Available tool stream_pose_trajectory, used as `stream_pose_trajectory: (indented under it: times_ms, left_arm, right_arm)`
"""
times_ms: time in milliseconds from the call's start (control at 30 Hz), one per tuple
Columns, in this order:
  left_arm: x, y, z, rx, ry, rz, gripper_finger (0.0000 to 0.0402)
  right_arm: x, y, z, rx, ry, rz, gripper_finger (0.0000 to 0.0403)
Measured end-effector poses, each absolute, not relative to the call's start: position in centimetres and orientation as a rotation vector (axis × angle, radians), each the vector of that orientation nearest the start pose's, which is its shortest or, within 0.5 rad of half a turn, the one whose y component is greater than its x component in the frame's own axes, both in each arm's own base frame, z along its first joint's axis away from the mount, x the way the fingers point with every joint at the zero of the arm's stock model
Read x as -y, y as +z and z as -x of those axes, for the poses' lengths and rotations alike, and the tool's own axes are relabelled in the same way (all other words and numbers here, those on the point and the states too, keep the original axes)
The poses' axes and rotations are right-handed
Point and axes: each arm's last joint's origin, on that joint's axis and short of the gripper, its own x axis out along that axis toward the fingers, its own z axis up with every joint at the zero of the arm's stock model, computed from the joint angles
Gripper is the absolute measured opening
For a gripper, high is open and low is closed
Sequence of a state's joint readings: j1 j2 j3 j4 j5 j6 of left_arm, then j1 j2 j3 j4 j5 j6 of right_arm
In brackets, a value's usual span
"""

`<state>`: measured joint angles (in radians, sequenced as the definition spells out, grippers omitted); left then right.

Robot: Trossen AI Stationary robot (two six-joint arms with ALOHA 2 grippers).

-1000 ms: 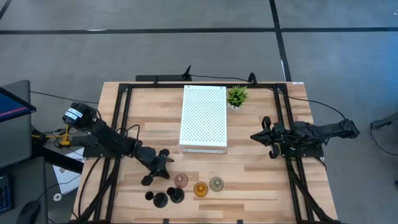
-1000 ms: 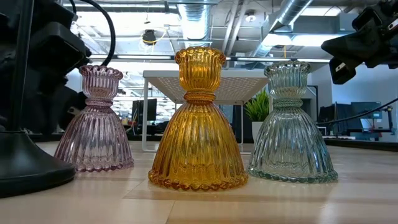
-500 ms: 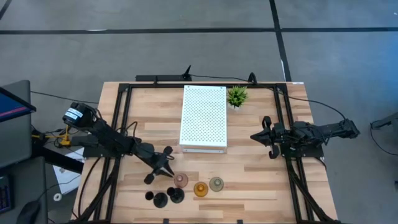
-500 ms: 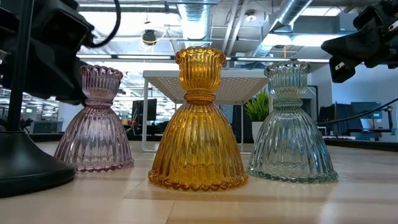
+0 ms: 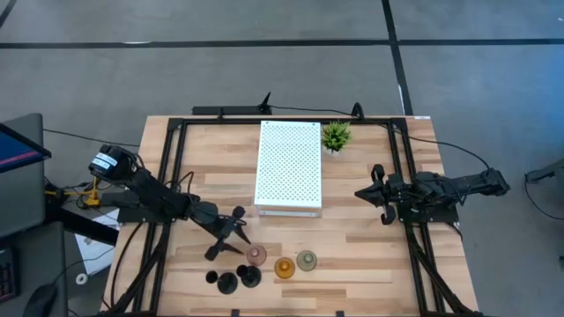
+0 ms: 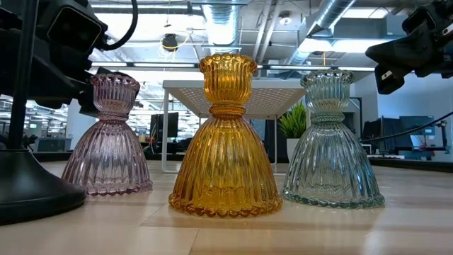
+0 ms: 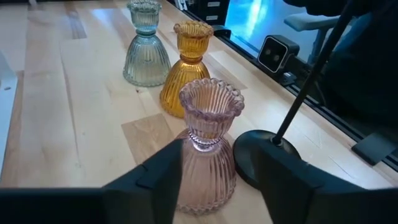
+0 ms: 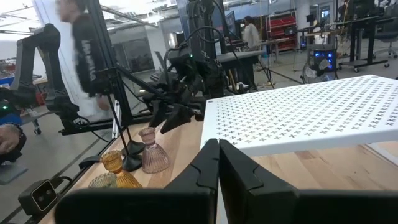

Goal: Pick & Place candle stick holders
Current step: Put the purple glass candle holder on the shelf

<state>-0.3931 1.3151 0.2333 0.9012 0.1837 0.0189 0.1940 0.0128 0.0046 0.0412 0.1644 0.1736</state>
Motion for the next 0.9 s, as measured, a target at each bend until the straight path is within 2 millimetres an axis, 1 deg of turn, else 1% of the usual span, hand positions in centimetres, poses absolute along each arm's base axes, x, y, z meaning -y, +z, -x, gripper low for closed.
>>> stream_pose_trajectory:
  times_ms: [167, 300, 467, 567, 700, 900]
  left_arm:
    - [8.7, 15.4, -19.8, -0.173, -0.565, -0.043, 0.0239]
    - [8.6, 15.4, -19.9, -0.164, -0.52, -0.066, 0.0257]
    - [8.7, 15.6, -19.9, -0.147, -0.522, -0.076, 0.0255]
    - [9.1, 15.6, -19.7, -0.139, -0.541, -0.076, 0.0249]
    - [9.6, 15.2, -19.8, -0.14, -0.554, -0.08, 0.0243]
    - [10.6, 14.6, -21.8, -0.16, -0.541, -0.085, 0.0242]
  right_arm:
    - [-1.4, 16.8, -9.7, 0.03, 0.031, -0.18, 0.0]
    - [-1.4, 16.8, -9.7, 0.03, 0.031, -0.18, 0.0]
    - [-1.4, 16.8, -9.7, 0.03, 0.031, -0.18, 0.0]
    - [-1.4, 16.8, -9.7, 0.03, 0.031, -0.18, 0.0]
    - [-1.4, 16.8, -9.7, 0.03, 0.031, -0.18, 0.0]
    - [-1.4, 16.8, -9.7, 0.03, 0.031, -0.18, 0.0]
